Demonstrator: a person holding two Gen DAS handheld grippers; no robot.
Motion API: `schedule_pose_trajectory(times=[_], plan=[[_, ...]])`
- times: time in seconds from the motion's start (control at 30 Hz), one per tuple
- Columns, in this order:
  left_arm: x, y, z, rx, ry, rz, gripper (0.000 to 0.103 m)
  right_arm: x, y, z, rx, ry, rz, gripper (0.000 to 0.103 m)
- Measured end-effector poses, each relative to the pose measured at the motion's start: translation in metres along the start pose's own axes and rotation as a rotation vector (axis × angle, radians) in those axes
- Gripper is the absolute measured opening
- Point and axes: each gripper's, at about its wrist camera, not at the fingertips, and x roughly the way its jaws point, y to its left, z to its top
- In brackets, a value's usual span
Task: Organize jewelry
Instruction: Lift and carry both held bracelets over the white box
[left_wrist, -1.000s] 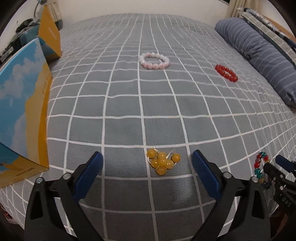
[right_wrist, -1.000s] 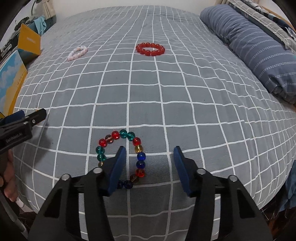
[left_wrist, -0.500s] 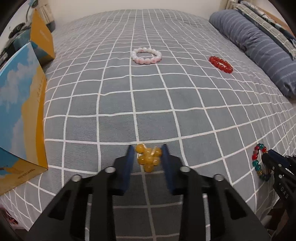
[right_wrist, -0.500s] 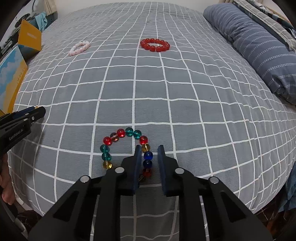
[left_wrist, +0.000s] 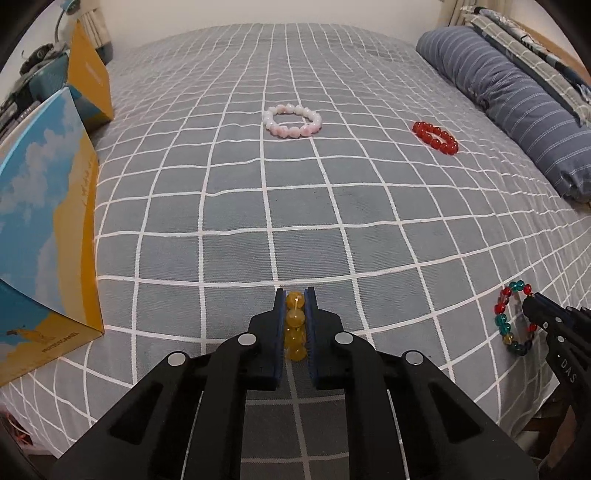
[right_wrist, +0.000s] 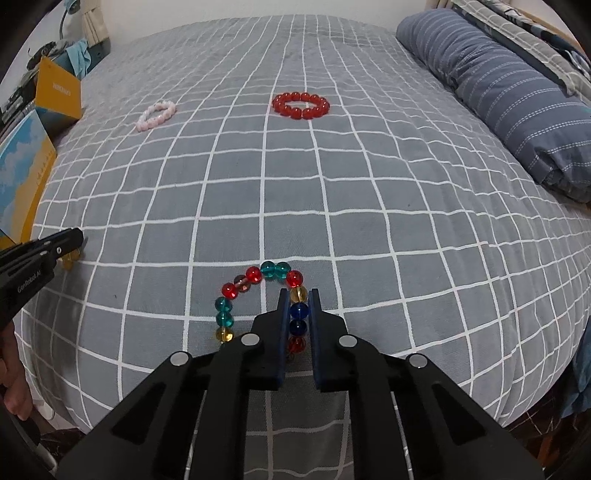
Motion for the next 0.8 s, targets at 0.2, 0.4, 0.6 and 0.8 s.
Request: schedule_pose_trajectory(times=[0.2,0.4,0.6,0.8], plan=[[-0.010,0.000,0.001,-0.004,-0.021,-0.012,0.009,-0.006,-0.003,0.002,0.018,-0.027,0.007,0.009],[-0.025,0.001,0.002,-0.009,-0.045,-0.024,0.009,-0.017,-0.003,0.003,0.031,-0.055,0.025,0.009],[-0.041,-0.001,0.003,-0.010,-0.074,-0.029,0.009,-0.032,-0.002,0.007,0.041,-0.093,0.039,0.009],[-0.052,-0.001,0.004,-0.002,-0.103,-0.033,0.009,-0.040,0.000,0.011,0.041,-0.120,0.050,0.009]])
